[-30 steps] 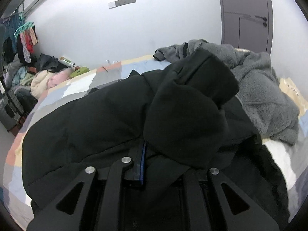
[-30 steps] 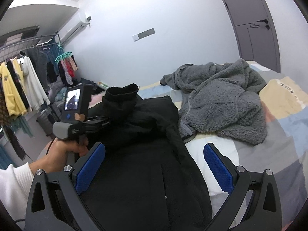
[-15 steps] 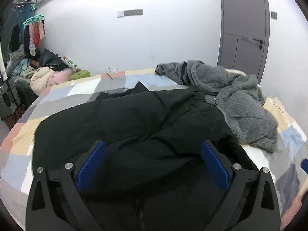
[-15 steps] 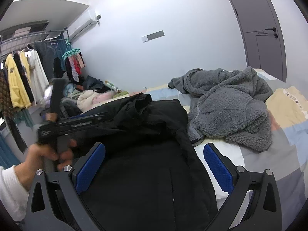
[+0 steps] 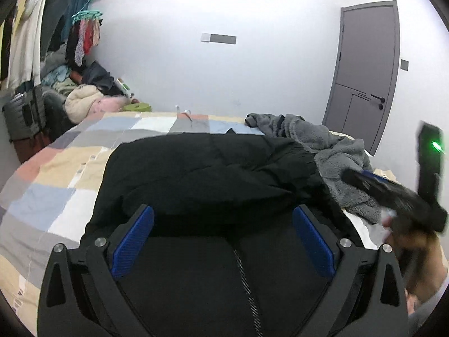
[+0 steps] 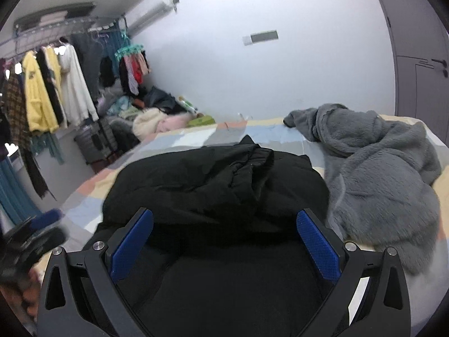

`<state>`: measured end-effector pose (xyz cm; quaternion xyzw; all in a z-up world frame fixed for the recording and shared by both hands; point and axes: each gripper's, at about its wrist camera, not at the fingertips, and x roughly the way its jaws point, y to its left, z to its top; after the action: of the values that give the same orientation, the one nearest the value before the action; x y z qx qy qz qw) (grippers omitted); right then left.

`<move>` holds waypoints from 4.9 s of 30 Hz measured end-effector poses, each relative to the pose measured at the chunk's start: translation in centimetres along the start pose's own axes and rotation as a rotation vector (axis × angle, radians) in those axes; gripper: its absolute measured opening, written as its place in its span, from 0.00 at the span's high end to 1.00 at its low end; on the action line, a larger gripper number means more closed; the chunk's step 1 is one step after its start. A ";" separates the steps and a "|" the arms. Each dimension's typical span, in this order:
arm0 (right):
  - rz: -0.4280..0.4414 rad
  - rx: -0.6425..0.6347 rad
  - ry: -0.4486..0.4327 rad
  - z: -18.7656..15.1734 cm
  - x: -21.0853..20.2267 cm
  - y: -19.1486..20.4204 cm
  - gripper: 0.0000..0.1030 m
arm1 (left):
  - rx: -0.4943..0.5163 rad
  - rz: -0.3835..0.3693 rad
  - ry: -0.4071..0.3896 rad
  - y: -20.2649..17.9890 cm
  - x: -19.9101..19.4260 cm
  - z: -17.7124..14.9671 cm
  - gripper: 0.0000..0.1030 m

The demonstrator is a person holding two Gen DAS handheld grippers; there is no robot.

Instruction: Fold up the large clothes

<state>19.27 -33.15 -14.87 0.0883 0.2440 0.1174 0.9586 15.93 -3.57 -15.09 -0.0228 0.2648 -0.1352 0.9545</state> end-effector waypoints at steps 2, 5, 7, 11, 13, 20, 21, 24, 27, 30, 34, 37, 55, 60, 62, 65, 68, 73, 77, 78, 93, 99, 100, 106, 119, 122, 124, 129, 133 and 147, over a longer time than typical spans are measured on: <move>-0.027 -0.004 0.046 0.6 2.7 -0.4 0.02 | -0.007 0.008 0.002 0.7 0.4 -0.4 0.04; 0.010 0.039 0.079 1.0 5.6 -1.3 0.07 | -0.052 0.001 0.019 1.9 1.1 -0.6 0.04; -0.004 0.050 0.101 1.0 7.5 -1.5 0.18 | -0.066 0.010 0.030 2.4 1.9 -1.0 0.04; 0.011 0.069 0.120 0.5 9.6 -1.9 0.41 | -0.088 0.006 0.068 3.1 3.2 -1.5 0.04; 0.037 0.061 0.118 0.4 9.8 -1.7 0.65 | -0.100 0.003 0.077 3.4 3.6 -1.6 0.04; 0.042 -0.012 0.022 1.7 7.4 -0.9 0.81 | -0.128 0.022 0.095 4.3 4.5 -1.9 0.04; 0.042 -0.005 0.012 2.0 7.1 -1.1 0.82 | -0.127 0.024 0.094 4.4 4.5 -2.0 0.04; 0.001 -0.017 0.007 2.0 6.9 -1.7 0.82 | -0.127 0.022 0.097 4.4 4.5 -2.1 0.04; -0.049 -0.019 0.059 1.0 8.4 -2.6 0.82 | -0.127 0.026 0.101 4.5 4.6 -2.2 0.04; -0.078 -0.021 0.111 -0.8 10.2 -3.2 0.82 | -0.127 0.032 0.109 4.7 4.9 -2.3 0.04; -0.073 -0.014 0.123 -1.6 10.4 -3.1 0.78 | -0.125 0.045 0.117 5.2 5.1 -2.3 0.04; -0.075 -0.012 0.138 -1.1 9.5 -3.0 0.64 | -0.114 0.065 0.126 5.8 5.3 -2.2 0.04; -0.233 -0.117 0.311 -5.0 9.3 -8.3 0.26 | 0.080 0.439 0.318 13.7 13.4 -2.2 0.00; -0.245 -0.051 0.289 -4.7 10.0 -10.0 0.26 | 0.028 0.437 0.329 14.9 15.3 -2.4 0.00; -0.238 -0.035 0.254 -4.3 9.8 -10.3 0.26 | -0.004 0.430 0.321 15.4 15.6 -2.2 0.00; -0.226 -0.022 0.203 -3.4 9.4 -10.4 0.26 | -0.033 0.421 0.309 15.8 16.0 -1.8 0.00; -0.226 -0.022 0.173 -2.9 9.1 -10.0 0.26 | -0.036 0.435 0.297 16.1 16.4 -1.7 0.00; -0.239 -0.010 0.132 -2.6 9.1 -10.3 0.26 | -0.128 0.479 0.287 18.3 16.7 -1.7 0.00; -0.253 0.027 0.141 -2.9 9.7 -11.3 0.27 | -0.233 0.493 0.283 20.5 16.5 -1.8 0.00; -0.253 0.038 0.145 -3.0 9.9 -11.6 0.27 | -0.250 0.493 0.284 20.9 16.5 -1.9 0.00; -0.109 -0.016 0.037 1.2 3.1 -1.7 0.27 | -0.196 0.167 0.158 15.7 9.0 3.3 0.00; -0.072 -0.062 0.049 4.5 9.8 1.9 0.27 | -0.173 0.100 0.124 13.0 14.4 7.5 0.01; -0.076 -0.063 0.047 4.6 10.8 2.0 0.27 | -0.172 0.099 0.129 12.9 15.2 7.6 0.01; -0.147 -0.078 0.139 3.3 16.9 0.7 0.26 | -0.121 0.167 0.242 13.8 22.1 5.5 0.03; -0.083 -0.035 0.155 0.6 21.7 -1.8 0.20 | -0.053 0.165 0.253 14.1 26.1 4.1 0.00; -0.078 -0.042 0.146 0.1 22.2 -2.0 0.19 | -0.045 0.168 0.246 14.0 26.5 3.6 0.00; -0.074 -0.045 0.140 -0.1 22.8 -2.3 0.19 | -0.051 0.168 0.240 14.0 26.8 3.3 0.00; -0.071 -0.039 0.129 -0.7 23.7 -2.6 0.19 | -0.052 0.168 0.236 13.9 27.7 2.7 0.00; -0.079 -0.052 0.149 -0.8 24.5 -2.7 0.18 | -0.048 0.177 0.243 13.6 28.1 2.6 0.00; -0.075 -0.051 0.176 5.1 16.8 0.1 0.18 | -0.074 0.208 0.243 12.9 19.8 7.0 0.00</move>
<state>36.09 -29.15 -17.93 0.0440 0.3271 0.0950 0.9392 39.00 3.29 -20.45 -0.0139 0.3840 -0.0275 0.9228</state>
